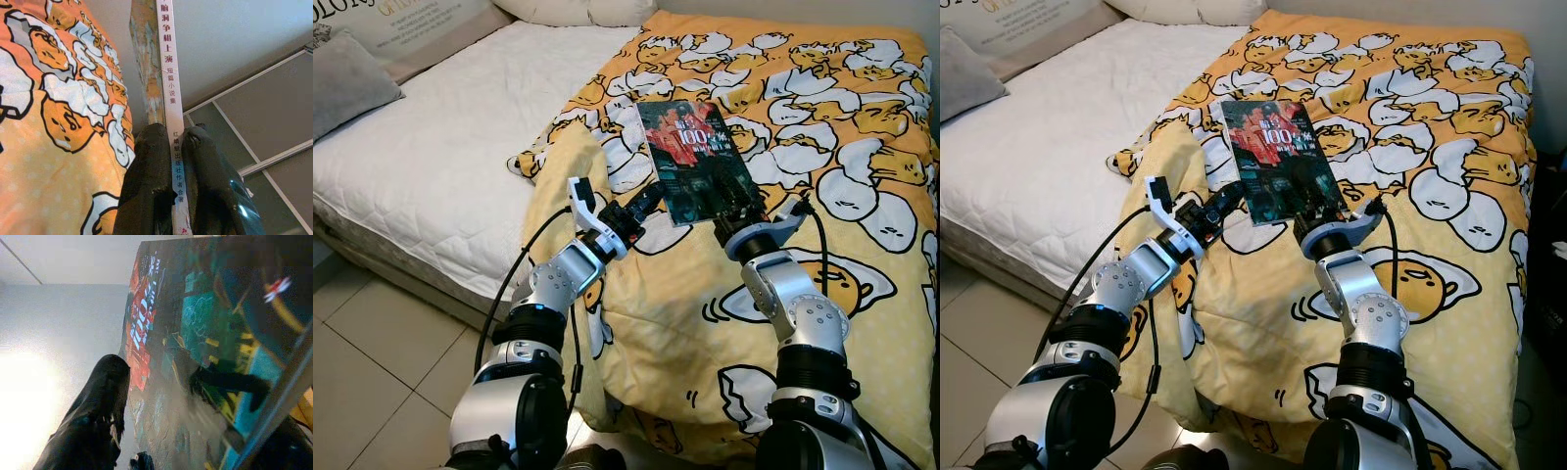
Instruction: Clean up the room
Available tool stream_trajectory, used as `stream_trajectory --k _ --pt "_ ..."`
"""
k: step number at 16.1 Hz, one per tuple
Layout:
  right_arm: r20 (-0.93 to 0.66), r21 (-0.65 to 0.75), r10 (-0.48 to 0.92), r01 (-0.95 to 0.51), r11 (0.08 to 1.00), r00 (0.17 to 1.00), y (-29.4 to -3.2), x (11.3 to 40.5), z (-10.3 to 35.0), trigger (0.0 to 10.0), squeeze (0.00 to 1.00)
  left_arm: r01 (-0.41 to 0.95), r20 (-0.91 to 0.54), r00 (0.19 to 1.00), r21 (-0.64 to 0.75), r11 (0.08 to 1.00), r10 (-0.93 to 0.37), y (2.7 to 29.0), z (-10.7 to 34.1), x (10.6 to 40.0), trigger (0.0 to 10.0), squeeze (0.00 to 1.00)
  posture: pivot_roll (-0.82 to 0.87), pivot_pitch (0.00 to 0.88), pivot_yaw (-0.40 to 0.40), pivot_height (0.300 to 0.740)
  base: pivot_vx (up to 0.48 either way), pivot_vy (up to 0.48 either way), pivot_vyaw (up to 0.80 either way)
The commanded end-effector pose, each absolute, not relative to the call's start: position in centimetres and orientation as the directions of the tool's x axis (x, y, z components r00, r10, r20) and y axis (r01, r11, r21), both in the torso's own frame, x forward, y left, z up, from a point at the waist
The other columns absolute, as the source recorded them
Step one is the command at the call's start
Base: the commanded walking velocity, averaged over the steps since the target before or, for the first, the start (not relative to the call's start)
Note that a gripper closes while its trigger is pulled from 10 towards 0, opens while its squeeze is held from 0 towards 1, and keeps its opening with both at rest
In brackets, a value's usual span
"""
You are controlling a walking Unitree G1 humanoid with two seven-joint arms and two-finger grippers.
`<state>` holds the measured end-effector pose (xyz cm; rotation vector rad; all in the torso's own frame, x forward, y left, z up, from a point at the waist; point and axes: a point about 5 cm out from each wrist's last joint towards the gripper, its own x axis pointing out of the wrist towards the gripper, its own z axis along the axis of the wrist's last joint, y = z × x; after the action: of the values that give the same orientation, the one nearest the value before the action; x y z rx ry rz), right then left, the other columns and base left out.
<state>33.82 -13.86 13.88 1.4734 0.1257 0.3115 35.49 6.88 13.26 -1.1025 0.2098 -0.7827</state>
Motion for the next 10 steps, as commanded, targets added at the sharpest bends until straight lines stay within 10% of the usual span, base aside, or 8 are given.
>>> stream_trajectory --k 1,10 --pt "0.145 0.981 0.281 -0.175 0.082 0.949 -14.0 34.1 14.7 0.0 0.00 0.479 0.228 0.740 -0.839 0.259 -0.632 8.0 14.2 36.2 0.0 0.00 -0.16 0.000 0.169 0.740 0.000 0.000 0.00" --pt "0.177 0.971 0.281 -0.214 0.105 0.943 -14.6 34.0 15.0 0.0 0.00 0.468 0.207 0.764 -0.830 0.303 -0.611 9.3 14.2 36.8 0.0 0.00 -0.16 0.000 0.173 0.740 0.000 0.000 0.00"
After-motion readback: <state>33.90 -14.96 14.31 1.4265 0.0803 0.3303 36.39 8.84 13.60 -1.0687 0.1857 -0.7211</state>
